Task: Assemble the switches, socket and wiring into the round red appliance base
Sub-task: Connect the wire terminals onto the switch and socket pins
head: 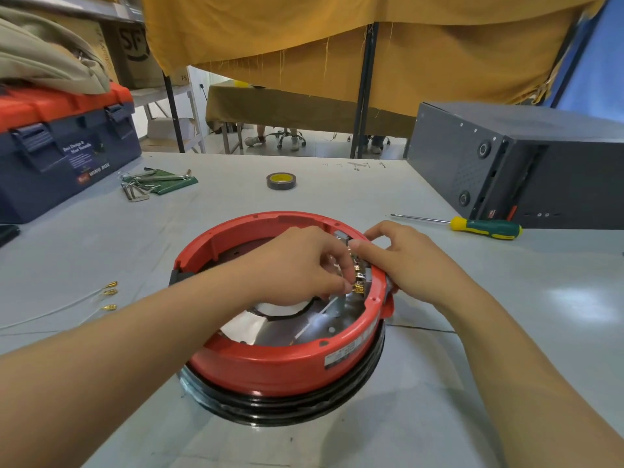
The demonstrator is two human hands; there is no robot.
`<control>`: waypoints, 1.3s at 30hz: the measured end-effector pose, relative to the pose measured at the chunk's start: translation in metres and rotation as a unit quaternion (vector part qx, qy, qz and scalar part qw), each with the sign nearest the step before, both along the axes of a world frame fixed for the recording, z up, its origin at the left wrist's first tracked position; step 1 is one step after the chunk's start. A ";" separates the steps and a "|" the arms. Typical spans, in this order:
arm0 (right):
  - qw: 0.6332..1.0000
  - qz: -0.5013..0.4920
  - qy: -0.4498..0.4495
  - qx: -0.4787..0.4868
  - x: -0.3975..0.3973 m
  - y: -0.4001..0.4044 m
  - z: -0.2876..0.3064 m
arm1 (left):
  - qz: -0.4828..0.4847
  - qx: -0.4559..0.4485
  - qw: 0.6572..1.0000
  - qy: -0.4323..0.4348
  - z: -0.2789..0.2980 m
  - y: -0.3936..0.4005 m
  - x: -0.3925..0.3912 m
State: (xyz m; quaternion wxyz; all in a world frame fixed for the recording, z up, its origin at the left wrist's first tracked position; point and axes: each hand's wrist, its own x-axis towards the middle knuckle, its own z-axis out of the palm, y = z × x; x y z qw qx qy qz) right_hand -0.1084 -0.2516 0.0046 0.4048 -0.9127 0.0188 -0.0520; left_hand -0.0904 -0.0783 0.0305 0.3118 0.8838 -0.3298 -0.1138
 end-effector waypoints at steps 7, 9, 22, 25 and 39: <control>0.998 -0.020 -0.010 -0.056 -0.001 -0.001 0.001 | 0.004 -0.027 0.999 -0.039 -0.011 -0.006 0.004; 0.998 -0.014 -0.003 -0.061 -0.001 -0.001 0.001 | -0.002 -0.024 0.999 -0.044 -0.011 -0.005 0.005; 0.999 0.024 0.022 -0.011 0.001 -0.002 -0.001 | 0.000 0.007 0.995 -0.101 -0.011 0.002 0.000; 0.999 0.024 0.019 -0.013 0.001 -0.003 -0.001 | 0.008 0.002 0.995 -0.097 -0.011 0.000 0.000; 0.999 0.033 0.015 0.003 0.001 -0.003 -0.003 | 0.017 0.021 0.993 -0.114 -0.013 -0.002 -0.001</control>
